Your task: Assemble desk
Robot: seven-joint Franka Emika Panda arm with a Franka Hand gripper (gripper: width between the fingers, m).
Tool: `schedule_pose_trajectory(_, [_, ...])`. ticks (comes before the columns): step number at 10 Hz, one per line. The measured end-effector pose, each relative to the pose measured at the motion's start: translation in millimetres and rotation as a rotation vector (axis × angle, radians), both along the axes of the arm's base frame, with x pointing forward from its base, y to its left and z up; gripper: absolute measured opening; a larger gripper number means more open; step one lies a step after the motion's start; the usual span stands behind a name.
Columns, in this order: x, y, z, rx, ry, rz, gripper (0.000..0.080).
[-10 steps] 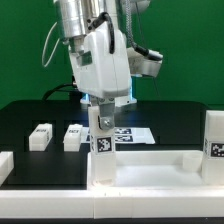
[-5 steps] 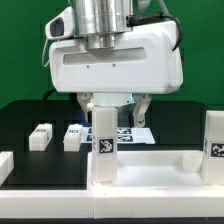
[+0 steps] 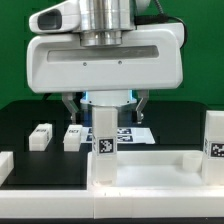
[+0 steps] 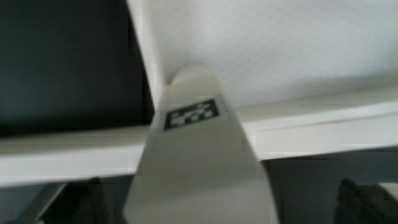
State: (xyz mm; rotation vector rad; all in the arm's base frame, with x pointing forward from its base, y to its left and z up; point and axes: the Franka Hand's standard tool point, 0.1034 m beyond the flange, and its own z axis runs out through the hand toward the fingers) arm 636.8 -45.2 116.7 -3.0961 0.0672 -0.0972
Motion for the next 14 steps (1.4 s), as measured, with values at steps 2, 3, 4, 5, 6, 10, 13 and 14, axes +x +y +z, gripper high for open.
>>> schedule_pose_trajectory(2, [0.1,5.0,-4.9,0.007,0.022,0.033,0.0648])
schedule_pose_trajectory(3, [-0.1,4.6,-5.1,0.007,0.023,0.034,0.0527])
schedule_pose_trajectory(4, [-0.1,5.2,-5.3,0.012,0.025,-0.026,0.0391])
schedule_pose_trajectory(5, [-0.1,2.9,-5.1,0.012,0.028,-0.101,0.0391])
schedule_pose_trajectory(6, [-0.6,-1.2,-5.5,0.009,0.030,-0.137,0.0293])
schedule_pose_trajectory(10, [-0.4,-4.3,-6.0,0.050,0.051,-0.739,0.0293])
schedule_pose_trajectory(13, [-1.1,-9.7,-9.5,0.133,0.101,-1.144,0.0293])
schedule_pose_trajectory(14, [-1.2,-8.6,-9.3,0.133,0.104,-1.184,0.0293])
